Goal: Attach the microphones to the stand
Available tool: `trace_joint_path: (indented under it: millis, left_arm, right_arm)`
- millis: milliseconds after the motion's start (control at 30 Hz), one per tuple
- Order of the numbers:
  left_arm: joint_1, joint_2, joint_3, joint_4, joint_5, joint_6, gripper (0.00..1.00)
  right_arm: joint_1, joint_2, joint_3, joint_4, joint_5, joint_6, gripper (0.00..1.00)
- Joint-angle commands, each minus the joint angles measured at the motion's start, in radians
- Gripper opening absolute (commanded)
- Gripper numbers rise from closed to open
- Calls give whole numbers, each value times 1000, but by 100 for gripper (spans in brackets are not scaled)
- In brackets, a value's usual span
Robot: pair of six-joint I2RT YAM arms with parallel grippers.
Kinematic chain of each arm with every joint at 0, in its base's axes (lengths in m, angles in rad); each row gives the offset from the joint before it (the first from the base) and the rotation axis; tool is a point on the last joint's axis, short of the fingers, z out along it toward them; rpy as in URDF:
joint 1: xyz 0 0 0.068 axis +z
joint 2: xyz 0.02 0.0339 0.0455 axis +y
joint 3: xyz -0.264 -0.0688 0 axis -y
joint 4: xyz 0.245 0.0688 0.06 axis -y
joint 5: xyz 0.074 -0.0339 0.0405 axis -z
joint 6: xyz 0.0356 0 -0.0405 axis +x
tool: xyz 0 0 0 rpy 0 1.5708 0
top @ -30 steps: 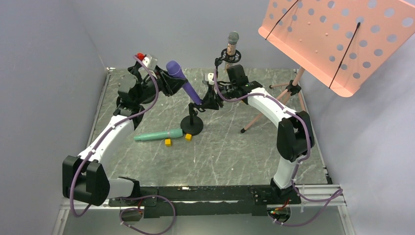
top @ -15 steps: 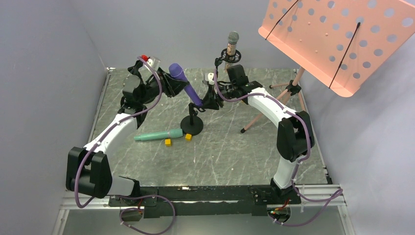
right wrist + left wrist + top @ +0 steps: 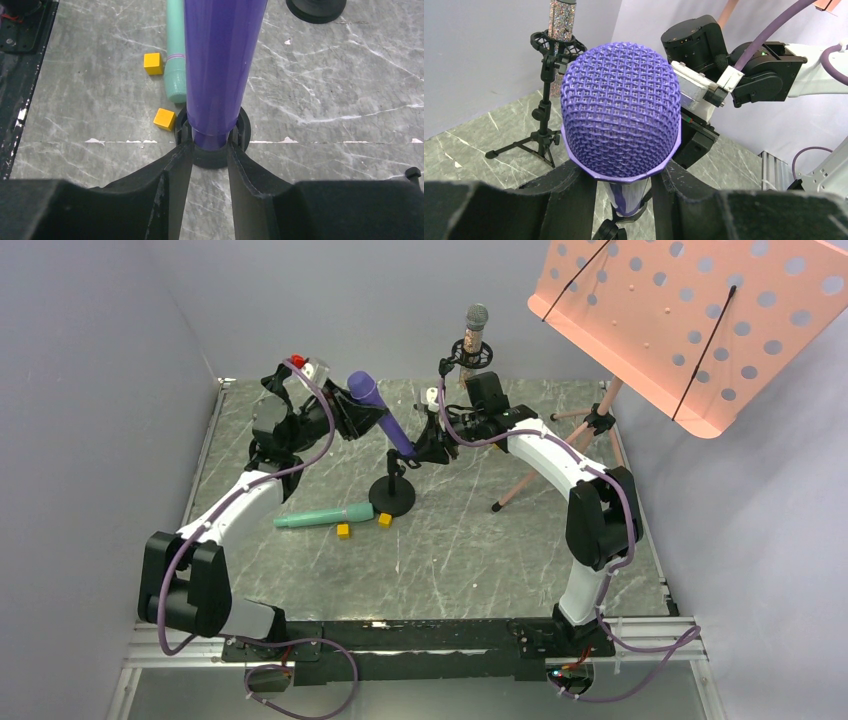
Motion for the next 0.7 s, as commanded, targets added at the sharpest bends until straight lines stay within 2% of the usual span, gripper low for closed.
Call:
trace_joint_path:
  millis: [0, 300, 667]
  left_arm:
    - [-17, 38, -24, -85, 49, 52, 0]
    - [-26, 65, -10, -157, 28, 118, 0]
    - [-30, 101, -20, -168, 20, 142, 0]
  right_arm:
    - [13, -4, -6, -7, 33, -17, 43]
    - [13, -3, -17, -60, 85, -24, 44]
    - [3, -24, -51, -93, 123, -22, 44]
